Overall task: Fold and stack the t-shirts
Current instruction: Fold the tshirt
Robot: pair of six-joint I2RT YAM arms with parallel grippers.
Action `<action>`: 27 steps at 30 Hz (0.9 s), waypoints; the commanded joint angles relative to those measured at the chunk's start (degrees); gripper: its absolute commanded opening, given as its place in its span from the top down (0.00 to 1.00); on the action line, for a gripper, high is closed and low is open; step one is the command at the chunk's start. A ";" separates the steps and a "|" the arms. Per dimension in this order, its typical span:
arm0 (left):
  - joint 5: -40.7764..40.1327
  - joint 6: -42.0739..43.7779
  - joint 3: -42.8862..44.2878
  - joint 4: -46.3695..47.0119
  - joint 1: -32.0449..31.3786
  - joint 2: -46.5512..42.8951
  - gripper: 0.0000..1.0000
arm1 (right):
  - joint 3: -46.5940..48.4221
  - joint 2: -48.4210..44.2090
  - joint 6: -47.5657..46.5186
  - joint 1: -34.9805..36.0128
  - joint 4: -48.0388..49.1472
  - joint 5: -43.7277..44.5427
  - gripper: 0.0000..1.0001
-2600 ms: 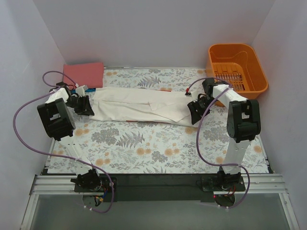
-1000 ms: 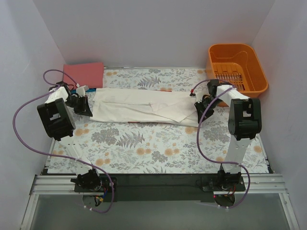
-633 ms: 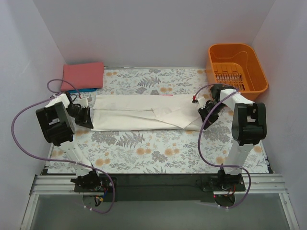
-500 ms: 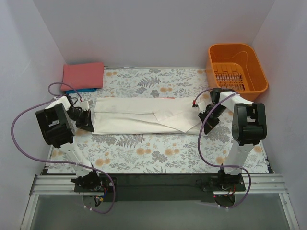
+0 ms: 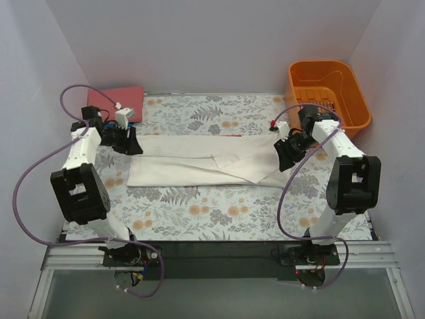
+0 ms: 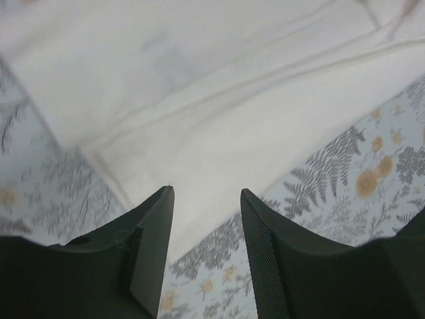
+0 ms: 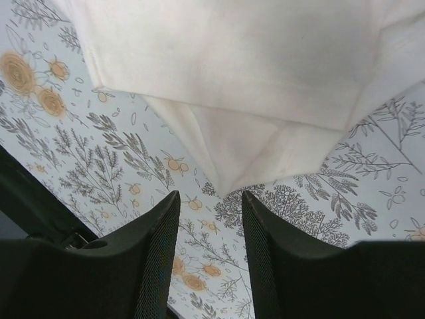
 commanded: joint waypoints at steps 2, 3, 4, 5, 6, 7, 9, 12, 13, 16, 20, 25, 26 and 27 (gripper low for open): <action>7.88 -5.26 -4.02 16.90 -15.35 -10.60 0.55 | 3.49 -1.53 2.55 -0.58 -0.33 -4.57 0.51; 7.09 -7.63 -5.87 20.36 -22.95 -11.58 0.55 | 4.36 0.04 3.87 -0.58 0.11 -4.14 0.51; 4.65 -8.26 -9.63 23.70 -26.68 -12.55 0.54 | 4.80 0.75 4.93 -0.93 0.81 -3.44 0.51; 2.88 -8.96 -11.32 30.61 -30.28 -14.04 0.53 | 5.16 1.54 5.55 -1.11 2.12 -3.43 0.51; 1.99 -9.49 -12.73 33.63 -33.80 -14.31 0.53 | 5.94 2.85 7.12 -1.37 3.27 -3.25 0.50; 1.37 -9.50 -14.22 36.36 -40.10 -14.40 0.52 | 6.47 3.74 7.92 -1.55 3.89 -2.21 0.49; -1.00 -9.06 -17.13 44.36 -46.29 -13.71 0.51 | 8.14 6.45 8.98 -1.73 4.24 -1.94 0.48; -2.06 -7.04 -18.63 53.68 -57.70 -10.30 0.51 | 10.78 9.45 11.62 -2.08 4.42 -0.44 0.44; -1.80 -6.34 -18.63 55.27 -59.22 -9.23 0.51 | 11.65 10.07 12.49 -2.43 4.51 -0.09 0.43; -2.85 -3.97 -18.90 65.11 -64.50 -4.50 0.51 | 12.80 11.92 13.99 -2.78 4.51 0.52 0.37; -3.64 -1.15 -16.44 72.41 -68.46 1.93 0.51 | 13.07 13.41 15.22 -2.96 4.95 0.79 0.38; -3.90 2.36 -12.93 75.76 -70.22 8.00 0.52 | 13.68 15.17 16.54 -3.22 5.04 0.44 0.38; -4.08 2.46 -12.57 75.85 -70.48 9.66 0.53 | 13.77 15.35 16.72 -3.13 5.04 0.26 0.38; -4.17 4.89 -12.31 75.76 -70.49 10.29 0.53 | 13.86 15.43 16.63 -3.22 5.04 0.18 0.38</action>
